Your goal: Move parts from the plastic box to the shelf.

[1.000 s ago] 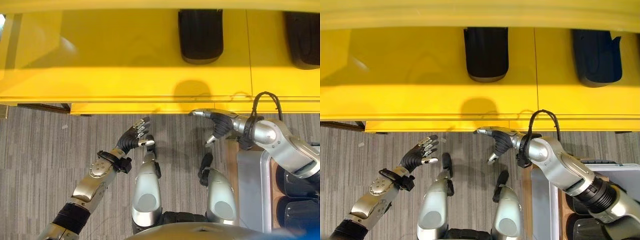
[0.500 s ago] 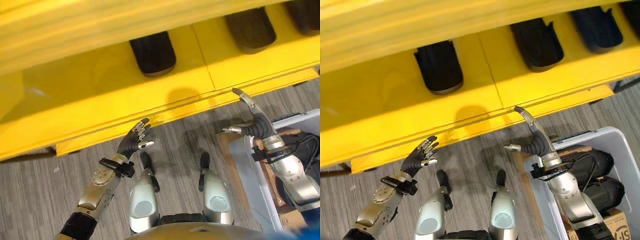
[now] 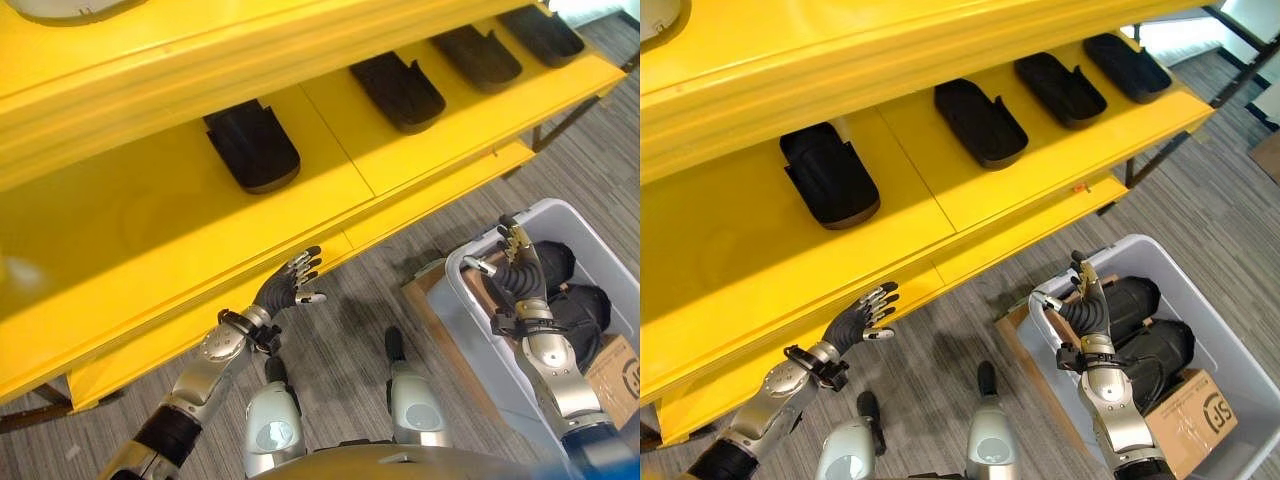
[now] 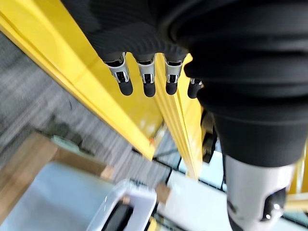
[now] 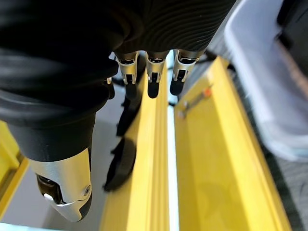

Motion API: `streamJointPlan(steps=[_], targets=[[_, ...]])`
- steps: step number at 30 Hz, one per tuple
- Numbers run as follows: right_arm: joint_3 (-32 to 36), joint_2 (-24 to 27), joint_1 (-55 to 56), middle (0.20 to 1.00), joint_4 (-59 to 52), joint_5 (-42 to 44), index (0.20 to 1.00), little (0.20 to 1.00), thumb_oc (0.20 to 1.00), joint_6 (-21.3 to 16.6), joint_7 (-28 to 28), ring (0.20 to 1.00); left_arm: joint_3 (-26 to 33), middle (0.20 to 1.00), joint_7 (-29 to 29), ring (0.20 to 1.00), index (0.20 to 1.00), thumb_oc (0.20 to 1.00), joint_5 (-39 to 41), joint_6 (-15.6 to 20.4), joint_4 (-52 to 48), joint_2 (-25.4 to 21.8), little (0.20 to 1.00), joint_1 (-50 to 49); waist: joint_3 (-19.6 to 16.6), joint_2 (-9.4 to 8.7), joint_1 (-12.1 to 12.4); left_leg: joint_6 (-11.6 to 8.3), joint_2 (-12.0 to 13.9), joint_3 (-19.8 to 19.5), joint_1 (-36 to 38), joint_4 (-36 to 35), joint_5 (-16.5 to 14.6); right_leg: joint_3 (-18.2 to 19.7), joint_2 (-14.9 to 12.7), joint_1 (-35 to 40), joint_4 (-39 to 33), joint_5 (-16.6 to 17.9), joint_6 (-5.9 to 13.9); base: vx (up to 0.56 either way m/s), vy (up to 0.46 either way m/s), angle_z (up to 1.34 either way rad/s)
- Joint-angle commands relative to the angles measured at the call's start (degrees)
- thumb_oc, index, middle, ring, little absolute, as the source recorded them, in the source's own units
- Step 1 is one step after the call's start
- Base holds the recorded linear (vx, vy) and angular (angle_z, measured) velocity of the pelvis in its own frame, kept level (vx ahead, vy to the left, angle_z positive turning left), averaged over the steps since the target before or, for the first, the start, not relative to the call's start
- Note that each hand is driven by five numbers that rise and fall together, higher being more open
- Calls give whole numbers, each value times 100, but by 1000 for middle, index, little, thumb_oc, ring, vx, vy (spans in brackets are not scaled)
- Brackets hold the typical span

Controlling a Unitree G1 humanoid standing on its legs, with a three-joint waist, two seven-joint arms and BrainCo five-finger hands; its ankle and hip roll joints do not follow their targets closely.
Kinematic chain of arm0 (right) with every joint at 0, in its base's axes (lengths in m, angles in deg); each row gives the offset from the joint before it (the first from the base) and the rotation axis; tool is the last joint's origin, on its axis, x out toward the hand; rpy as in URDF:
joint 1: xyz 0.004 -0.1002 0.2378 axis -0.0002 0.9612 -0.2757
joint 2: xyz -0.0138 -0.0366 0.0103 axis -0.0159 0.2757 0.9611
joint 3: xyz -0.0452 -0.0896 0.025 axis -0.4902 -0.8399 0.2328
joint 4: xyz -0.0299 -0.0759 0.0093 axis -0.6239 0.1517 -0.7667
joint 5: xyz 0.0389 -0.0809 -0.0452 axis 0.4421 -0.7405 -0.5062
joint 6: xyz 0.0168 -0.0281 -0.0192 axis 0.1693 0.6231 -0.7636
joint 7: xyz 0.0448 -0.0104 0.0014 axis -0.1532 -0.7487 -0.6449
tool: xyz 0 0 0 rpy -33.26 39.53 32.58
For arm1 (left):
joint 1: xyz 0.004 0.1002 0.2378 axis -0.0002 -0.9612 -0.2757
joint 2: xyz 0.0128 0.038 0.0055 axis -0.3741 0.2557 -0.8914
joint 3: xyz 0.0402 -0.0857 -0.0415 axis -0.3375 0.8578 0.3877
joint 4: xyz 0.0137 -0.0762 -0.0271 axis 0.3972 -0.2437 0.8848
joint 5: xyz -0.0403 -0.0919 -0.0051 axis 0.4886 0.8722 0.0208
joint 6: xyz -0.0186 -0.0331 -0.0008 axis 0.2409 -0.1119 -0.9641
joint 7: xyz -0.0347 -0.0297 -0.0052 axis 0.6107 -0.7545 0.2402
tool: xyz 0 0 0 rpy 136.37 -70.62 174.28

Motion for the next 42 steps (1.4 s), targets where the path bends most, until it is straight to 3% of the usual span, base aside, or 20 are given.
streamJointPlan(steps=[1,3,5,8,9,11,13,14,19,24,26,29,31,32,33,34,35,38,40,42], targets=[[122,101,-288,1000,-78,107,1000,1000,1000,-123,11,1000,314,1000,-219,1000,1000,1000,-238,-83,-276,252,1000,-137,-27,65,165,474,-2,509,736,-575,-248,-1061,-639,11,88,1053,1006,-240,57,-132],[81,85,-279,1000,-152,-111,1000,1000,1000,-154,126,1000,199,1000,-272,1000,1000,1000,-419,-209,-167,258,1000,-95,-106,194,96,609,3,607,773,-955,-19,-916,-604,-120,1120,813,886,-296,107,-145],[33,172,-259,1000,-279,-88,1000,1000,1000,-60,196,1000,169,1000,-316,1000,1000,1000,-80,-43,-13,309,1000,-145,-225,434,122,742,61,596,696,-1301,290,-970,-352,-97,2076,72,552,-268,133,-87],[-28,162,-298,1000,-392,-229,1000,1000,1000,93,179,1000,278,1000,-362,1000,1000,1000,36,141,9,354,1000,-355,-302,560,341,726,134,653,618,-1328,274,-1237,-504,108,3044,-401,418,-140,-14,-98],[-38,156,-304,1000,-400,-234,1000,1000,1000,120,185,1000,285,1000,-359,1000,1000,1000,46,152,11,356,1000,-374,-307,552,367,724,136,678,603,-1302,259,-1239,-532,105,3106,-421,418,-95,-246,-91],[-76,224,-455,1000,-446,-157,1000,1000,1000,320,193,1000,391,1000,-381,1000,1000,1000,241,282,-25,329,1000,-548,-329,435,538,435,478,897,241,-1078,501,-1572,-352,769,2160,-1086,388,-73,-473,-63],[-75,241,-508,1000,-454,-183,1000,1000,1000,418,174,1000,462,1000,-422,1000,1000,1000,317,248,-34,343,1000,-610,-329,355,607,291,664,996,50,-884,628,-1750,-304,1017,1831,-1122,365,-50,-439,-62],[-128,304,-613,1000,-469,-101,1000,1000,1000,587,208,1000,597,1000,-416,1000,1000,1000,351,333,14,393,1000,-671,-313,298,656,42,981,1160,-108,-797,867,-1967,-162,1262,1459,-1141,380,-68,-448,-61],[-52,551,-698,1000,-518,-163,1000,1000,1000,737,376,1000,666,1000,-228,1000,1000,1000,470,419,81,635,1000,-581,-292,296,508,-179,1224,1356,8,-1134,1183,-2086,-8,1181,1292,-1132,287,-60,-276,-43],[85,699,-731,1000,-421,-369,1000,1000,1000,715,772,1000,543,1000,-96,1000,1000,1000,354,364,144,767,1000,-531,-269,412,317,-178,1205,1382,235,-1331,1225,-1986,97,816,1752,-1317,95,-3,-153,-16],[106,759,-779,1000,-328,-478,1000,1000,1000,871,772,1000,474,1000,-115,1000,1000,1000,371,444,125,799,1000,-528,-259,510,213,-223,1370,1574,367,-1321,1248,-2207,218,499,2381,-1570,-74,41,-251,-23],[-25,778,-888,1000,-211,-579,1000,1000,1000,953,538,1000,457,1000,-292,1000,1000,1000,409,667,36,754,1000,-521,-273,576,124,-291,1634,1829,597,-1432,1295,-2331,129,160,2972,-1844,-211,45,-348,-84],[-177,782,-974,1000,-133,-487,1000,1000,1000,832,440,1000,440,1000,-446,1000,1000,1000,440,812,24,728,1000,-457,-323,551,140,-441,1689,1348,600,-1411,1665,-2115,323,2,3022,-1875,-300,113,-400,-57],[-302,763,-1090,1000,-82,-420,1000,1000,1000,816,329,1000,465,1000,-514,1000,1000,1000,545,895,13,752,1000,-418,-336,558,210,-422,1568,866,575,-1399,1745,-1889,403,-74,2983,-1854,-324,106,-241,-79],[-351,757,-1141,1000,-52,-386,1000,1000,1000,811,302,1000,478,1000,-513,1000,1000,1000,531,925,18,765,1000,-402,-339,561,232,-410,1514,728,577,-1408,1760,-1824,422,-92,2961,-1841,-326,102,-154,-113],[-509,726,-1391,1000,62,-341,1000,1000,1000,844,55,1000,511,1000,-723,1000,1000,1000,448,916,-97,793,1000,-358,-347,639,380,-253,1178,47,445,-1387,1823,-1565,591,-132,2695,-1635,-379,121,-143,-119],[-604,693,-1532,1000,127,-295,1000,1000,1000,882,-95,1000,516,1000,-823,1000,1000,1000,371,885,-163,808,1000,-317,-353,669,457,-163,856,-285,362,-1275,1716,-1397,680,-86,2486,-1556,-400,127,-141,-140],[-785,530,-1676,1000,130,-292,1000,1000,1000,1004,-146,1000,493,1000,-804,1000,1000,1000,241,757,-216,882,1000,-211,-386,754,536,-71,271,-483,25,-976,1580,-1237,873,163,1795,-1284,-457,147,-134,-121],[-906,396,-1600,1000,83,-306,1000,1000,1000,1038,-117,1000,492,1000,-721,1000,1000,1000,105,737,-203,872,1000,-252,-409,797,569,-113,99,-590,-104,-1162,1706,-1099,981,345,1539,-1186,-417,220,-1,-54],[-1016,299,-1541,1000,71,-316,1000,1000,1000,1133,-214,1000,488,1000,-620,1000,1000,1000,139,693,-163,861,1000,-328,-424,814,630,-197,133,-783,-231,-1425,1993,-1009,1044,496,1464,-1212,-418,263,92,-31]])
